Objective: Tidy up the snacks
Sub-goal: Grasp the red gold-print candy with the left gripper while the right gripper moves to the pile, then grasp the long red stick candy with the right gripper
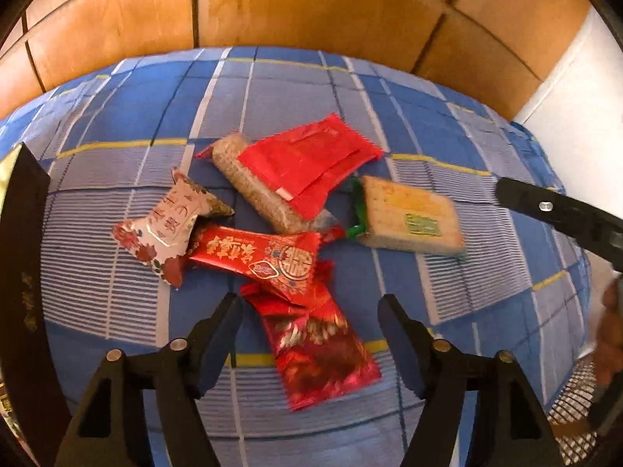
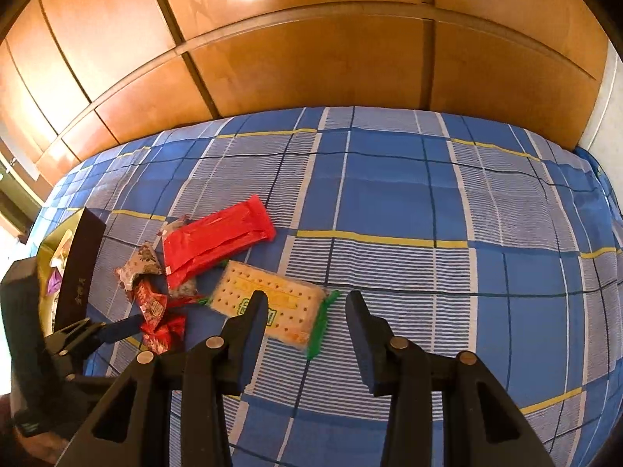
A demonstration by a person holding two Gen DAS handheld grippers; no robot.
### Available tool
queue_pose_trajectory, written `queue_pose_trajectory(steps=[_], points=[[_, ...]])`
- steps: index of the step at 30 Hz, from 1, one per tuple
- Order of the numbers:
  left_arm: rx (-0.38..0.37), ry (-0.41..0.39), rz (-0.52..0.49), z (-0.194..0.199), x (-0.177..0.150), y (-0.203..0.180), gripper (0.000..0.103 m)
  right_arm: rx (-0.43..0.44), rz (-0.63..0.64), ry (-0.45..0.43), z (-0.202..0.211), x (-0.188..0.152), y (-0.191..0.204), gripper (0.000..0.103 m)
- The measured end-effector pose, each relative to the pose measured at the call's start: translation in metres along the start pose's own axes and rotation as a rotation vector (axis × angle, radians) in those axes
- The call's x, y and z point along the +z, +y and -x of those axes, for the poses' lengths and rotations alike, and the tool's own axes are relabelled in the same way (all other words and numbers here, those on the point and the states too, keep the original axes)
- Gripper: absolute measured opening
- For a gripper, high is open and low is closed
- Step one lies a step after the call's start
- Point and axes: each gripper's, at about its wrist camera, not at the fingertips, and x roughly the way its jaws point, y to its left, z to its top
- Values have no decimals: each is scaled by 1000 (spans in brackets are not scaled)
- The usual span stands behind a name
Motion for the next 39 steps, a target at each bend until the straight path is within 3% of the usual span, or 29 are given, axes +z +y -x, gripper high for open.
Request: queue_pose_trajectory(steps=[2,4,12,18,23,27,31,39], points=[[27,-31,-55,2,-5,-3,38,0,12,2,-1,0,2,42],[-6,-34,-112,7,-14,-4,39,-3,25,6,-2,-1,5,42],[-19,-75,-257,32,-70,6,40,-25,43,53,-11,-5,6,42],[-5,-111,-269,36,-88,10,41,-27,96,131,-30,-15,17,42],[-2,-135,-283,36,-92,9,42,-6,115,148,-37,-20,23,42],[-10,-146,-278,38,-94,12,42,55,74,153,-38,-23,23,42],[-18,-143,-283,39,-94,12,41,118,110,145,-37,-26,41,42],[-29,-150,-304,44,-103,16,41,231,291,139,-45,-16,123,42]])
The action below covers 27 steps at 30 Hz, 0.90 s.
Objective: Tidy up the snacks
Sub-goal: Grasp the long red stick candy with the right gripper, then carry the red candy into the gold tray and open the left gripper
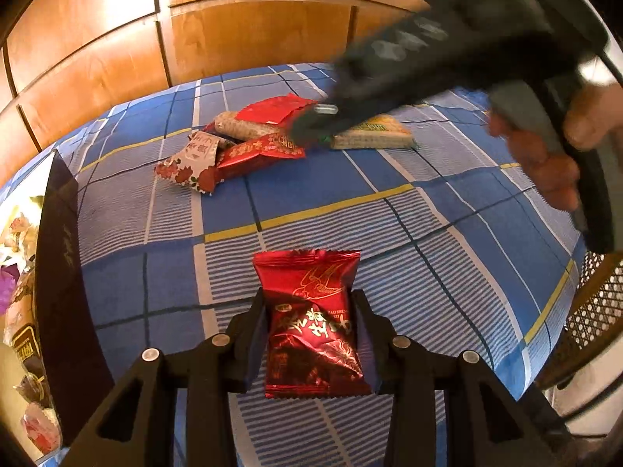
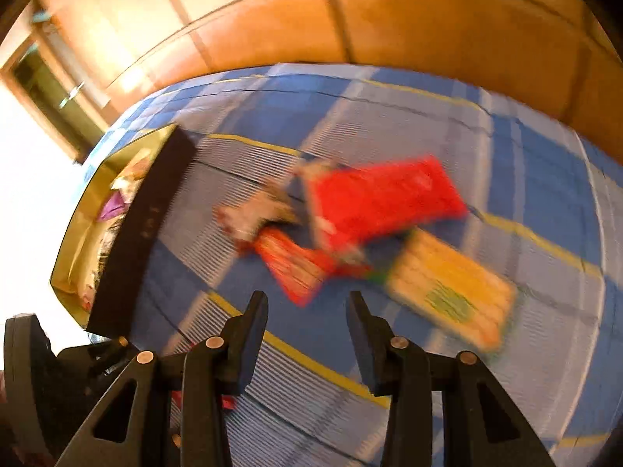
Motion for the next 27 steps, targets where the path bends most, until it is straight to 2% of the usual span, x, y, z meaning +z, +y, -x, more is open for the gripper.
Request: queue_pose_trajectory(steps=[3,7,10,11,12,13,14,18,22,27], points=[[-17,-2,-2,3,-5,3,41,-34,144,32,-15,14,30,42],[-36,-11,8,5,-8,7,41,-145,373,135,-45,27,61,42],[-43,-11,15,4,-8,8,41,-247,477,192,-69,31,69,42],[-45,-12,16,3,-8,8,41,-282,462,210,-75,31,69,42],[-49,-12,19,3,-8,9,41,-282,473,211,-78,31,69,41],[-54,-14,22,3,-8,10,41,-270,473,205,-77,31,69,33],[-57,-15,25,3,-8,10,41,-252,459,210,-75,31,68,21],[-62,-18,31,1,-8,13,41,-241,413,221,-62,10,59,21],[-62,-21,35,0,-9,13,41,-166,292,262,-45,-20,43,24],[-54,-22,41,1,-10,12,42,-145,224,208,-26,-53,31,25]])
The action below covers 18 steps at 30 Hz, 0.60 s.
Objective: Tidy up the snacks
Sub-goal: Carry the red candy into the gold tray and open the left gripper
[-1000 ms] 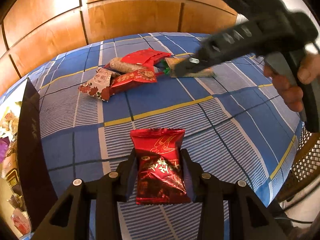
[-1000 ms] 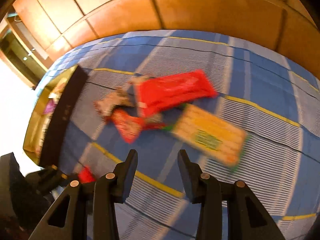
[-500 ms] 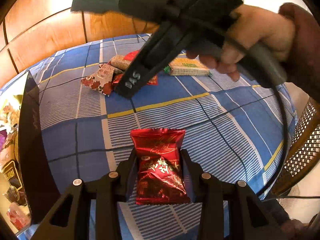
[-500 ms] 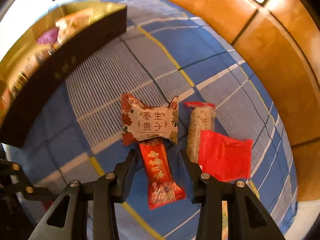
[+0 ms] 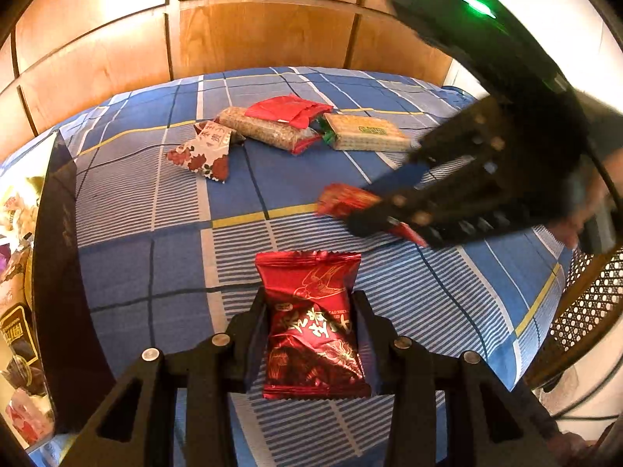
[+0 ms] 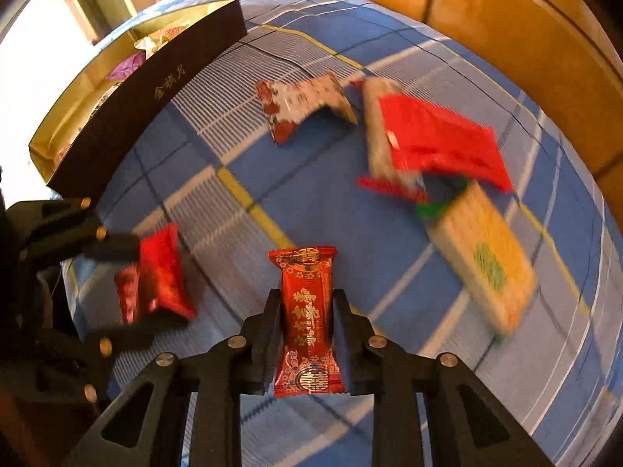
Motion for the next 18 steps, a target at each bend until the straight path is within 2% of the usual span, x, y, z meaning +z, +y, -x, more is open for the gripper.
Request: queue_pose_trajectory(steps=[6,10,13,16,18], points=[[14,8,7,-1,2,-3,41,-45,97,-47,2,-19,13,24],[25,13,6,-1,2,-4,40,-21,104,-86,3,-30,12,24],[9,17,25,-1,5,-1,39,6,87,-142,9,-48,6,25],[-20,21,61,3,9,4,39,-1,106,-140,10,-52,7,25],[-43,-11,89,15,14,8,39,18,114,-140,8,-53,1,24]])
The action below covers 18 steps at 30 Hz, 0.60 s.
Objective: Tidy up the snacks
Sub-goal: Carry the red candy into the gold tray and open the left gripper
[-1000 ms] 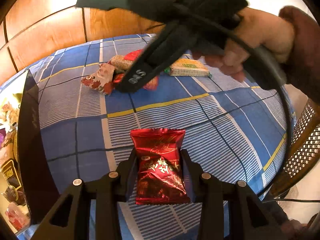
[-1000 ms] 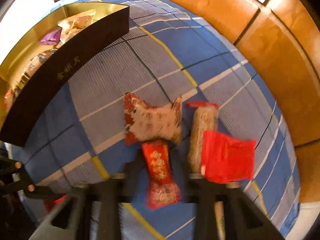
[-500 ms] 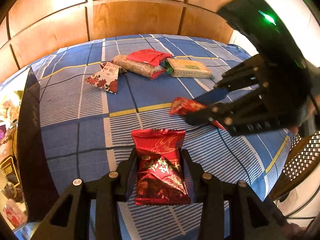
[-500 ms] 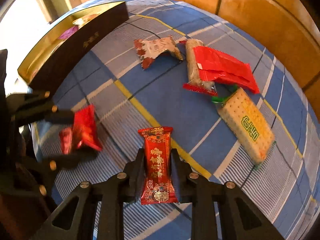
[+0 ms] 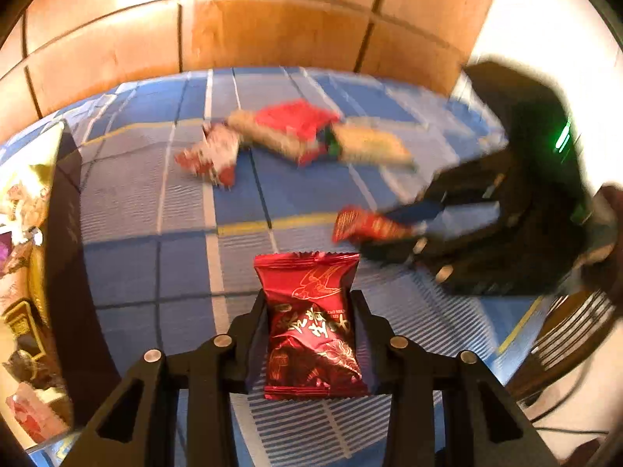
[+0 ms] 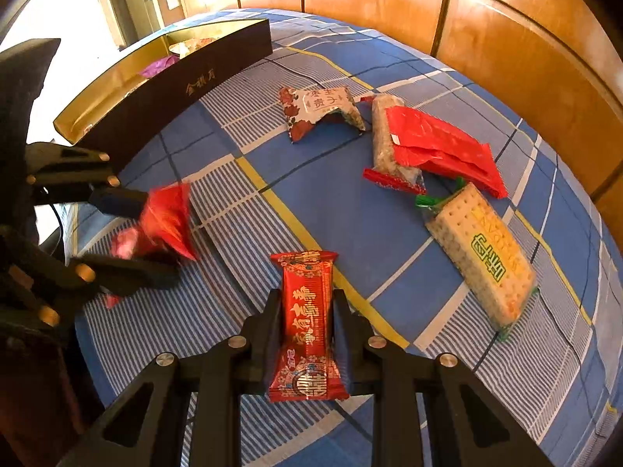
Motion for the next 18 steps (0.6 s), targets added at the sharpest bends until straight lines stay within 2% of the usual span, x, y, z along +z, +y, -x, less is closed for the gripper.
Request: queue_pose_trajectory(steps=[4,7,9,13,18], points=[[-15,-133,35,50,21,10,39,-8,9,2,0,4,2,24],[30,-185,112,80,33,37,40,-10,13,1,-2,10,7,24],[63,-199,203,96,35,68,40,-8,18,-2,-1,8,6,24],[201,-162,423,116,21,145,40,-18,21,-2,2,7,6,24],[286,-43,632,114,-11,215,40,-19,19,-2,2,7,7,24]])
